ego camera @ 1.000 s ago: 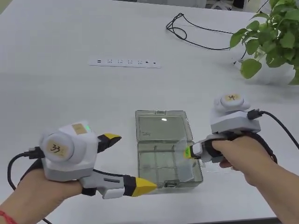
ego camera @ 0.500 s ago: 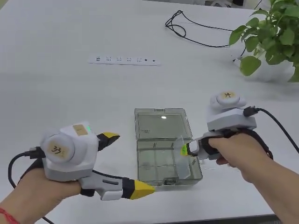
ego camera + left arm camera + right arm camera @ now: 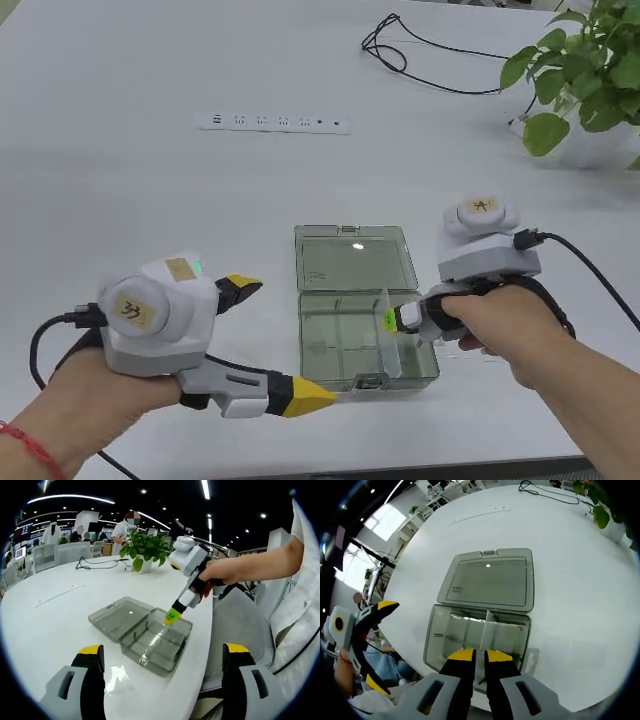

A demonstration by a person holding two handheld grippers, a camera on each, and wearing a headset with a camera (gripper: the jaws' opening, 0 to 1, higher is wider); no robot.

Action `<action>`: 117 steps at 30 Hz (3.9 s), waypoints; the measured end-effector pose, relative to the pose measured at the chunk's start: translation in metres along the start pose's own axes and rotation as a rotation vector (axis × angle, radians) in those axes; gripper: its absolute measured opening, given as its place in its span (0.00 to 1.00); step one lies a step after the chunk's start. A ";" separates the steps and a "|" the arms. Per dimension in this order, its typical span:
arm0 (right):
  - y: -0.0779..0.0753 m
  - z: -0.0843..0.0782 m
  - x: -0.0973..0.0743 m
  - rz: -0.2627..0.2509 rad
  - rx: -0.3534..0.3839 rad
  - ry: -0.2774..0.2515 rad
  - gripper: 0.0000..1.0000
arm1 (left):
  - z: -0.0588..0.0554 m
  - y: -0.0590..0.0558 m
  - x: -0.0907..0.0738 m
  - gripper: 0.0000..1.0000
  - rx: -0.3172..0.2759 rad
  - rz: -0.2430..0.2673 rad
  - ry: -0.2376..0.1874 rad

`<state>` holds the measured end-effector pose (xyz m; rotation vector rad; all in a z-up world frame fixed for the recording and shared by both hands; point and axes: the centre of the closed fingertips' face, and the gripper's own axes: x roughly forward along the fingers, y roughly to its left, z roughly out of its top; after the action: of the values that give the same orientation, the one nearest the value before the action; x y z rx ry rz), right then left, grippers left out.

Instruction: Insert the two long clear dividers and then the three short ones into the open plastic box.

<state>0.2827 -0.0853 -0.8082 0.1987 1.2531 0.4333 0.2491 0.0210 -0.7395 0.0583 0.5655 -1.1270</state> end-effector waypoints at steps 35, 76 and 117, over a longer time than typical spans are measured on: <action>0.010 0.010 -0.025 0.122 -0.122 -0.119 0.10 | 0.008 -0.010 -0.009 1.00 -0.029 0.088 -0.018; 0.001 0.004 -0.127 0.301 -0.609 -0.475 0.52 | -0.001 0.007 -0.035 0.97 -0.127 0.304 -0.018; -0.021 -0.021 -0.116 0.345 -0.868 -0.516 0.79 | -0.106 0.054 -0.015 0.63 -0.237 0.429 0.451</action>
<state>0.2388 -0.1553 -0.7211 -0.2131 0.4445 1.1043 0.2496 0.0912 -0.8362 0.2219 1.0307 -0.6205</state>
